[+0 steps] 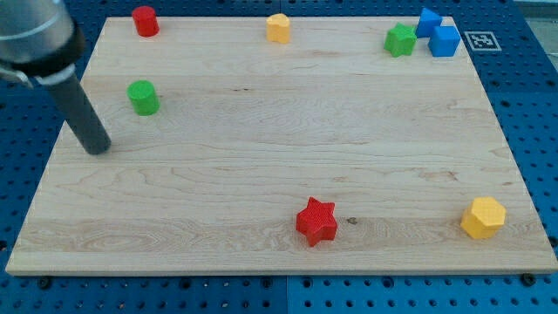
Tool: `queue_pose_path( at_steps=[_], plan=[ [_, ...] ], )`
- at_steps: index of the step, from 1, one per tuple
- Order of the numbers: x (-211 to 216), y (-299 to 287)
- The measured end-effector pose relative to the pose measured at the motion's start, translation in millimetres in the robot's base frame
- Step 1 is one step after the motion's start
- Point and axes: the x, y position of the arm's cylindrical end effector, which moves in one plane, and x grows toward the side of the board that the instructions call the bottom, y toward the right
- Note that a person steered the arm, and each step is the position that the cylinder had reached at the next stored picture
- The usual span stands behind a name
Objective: Move the green circle towards the yellow heart
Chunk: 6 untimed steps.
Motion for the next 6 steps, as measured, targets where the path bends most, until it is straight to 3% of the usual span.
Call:
queue_pose_path(
  at_steps=[2, 4, 5, 6],
  plan=[
    [-36, 6],
    [-58, 79],
    [-73, 86],
    [-81, 34]
  ],
)
